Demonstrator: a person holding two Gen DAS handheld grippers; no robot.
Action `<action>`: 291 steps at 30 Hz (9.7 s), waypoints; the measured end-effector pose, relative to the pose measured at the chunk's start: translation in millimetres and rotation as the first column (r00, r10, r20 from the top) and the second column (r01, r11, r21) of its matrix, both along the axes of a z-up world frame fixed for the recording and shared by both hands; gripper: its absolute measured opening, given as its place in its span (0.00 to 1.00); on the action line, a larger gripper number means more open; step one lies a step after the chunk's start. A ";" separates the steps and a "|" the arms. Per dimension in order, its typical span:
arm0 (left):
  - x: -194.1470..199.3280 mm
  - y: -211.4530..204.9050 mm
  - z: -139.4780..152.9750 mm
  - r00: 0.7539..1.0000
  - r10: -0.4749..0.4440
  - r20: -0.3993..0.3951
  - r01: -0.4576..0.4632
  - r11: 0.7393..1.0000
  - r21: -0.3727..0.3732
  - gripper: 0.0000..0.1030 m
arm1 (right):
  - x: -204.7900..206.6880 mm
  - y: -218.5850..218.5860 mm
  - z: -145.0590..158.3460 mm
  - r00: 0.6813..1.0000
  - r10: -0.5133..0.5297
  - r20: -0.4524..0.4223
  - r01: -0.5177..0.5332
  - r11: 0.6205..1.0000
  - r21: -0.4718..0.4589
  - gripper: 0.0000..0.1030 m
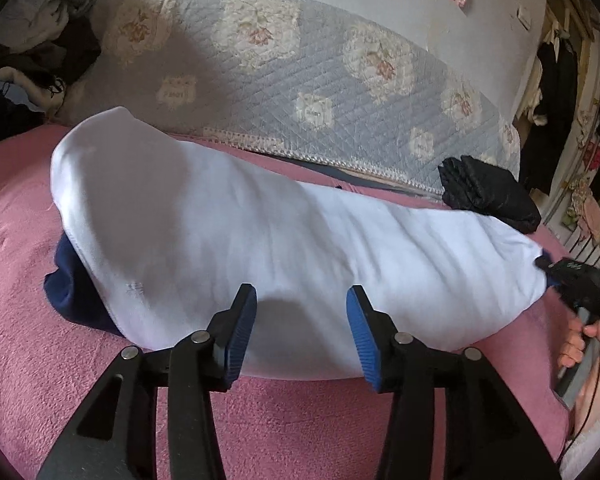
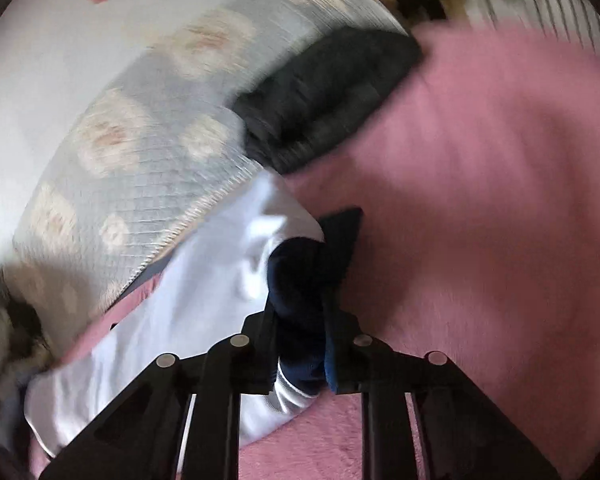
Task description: Fold large clothes
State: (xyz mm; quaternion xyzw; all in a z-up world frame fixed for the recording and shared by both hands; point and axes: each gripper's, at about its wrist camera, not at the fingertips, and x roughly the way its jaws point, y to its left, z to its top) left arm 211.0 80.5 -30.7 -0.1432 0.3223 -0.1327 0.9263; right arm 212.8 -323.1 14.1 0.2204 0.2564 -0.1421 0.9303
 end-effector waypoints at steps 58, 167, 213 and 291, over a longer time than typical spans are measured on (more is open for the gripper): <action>71.1 -104.9 28.8 0.993 -0.028 -0.115 0.029 1.000 0.007 0.60 | -48.6 63.0 -17.4 0.968 0.247 -0.042 -0.248 0.968 -0.035 0.70; 5.6 -135.9 36.3 0.863 -0.493 0.113 0.498 0.788 -0.362 0.50 | 23.8 77.9 87.3 0.863 0.484 -0.144 -0.503 0.848 -0.166 0.34; 54.2 -30.1 -0.7 0.986 -0.166 -0.010 0.143 0.875 -0.462 0.71 | 47.4 77.6 -26.7 0.869 0.480 -0.121 -0.470 0.877 0.098 0.76; 252.7 -381.4 154.2 0.895 -0.309 0.323 0.314 0.949 0.036 0.89 | 175.4 -216.2 41.4 0.999 -0.041 0.036 0.050 0.956 -0.289 0.90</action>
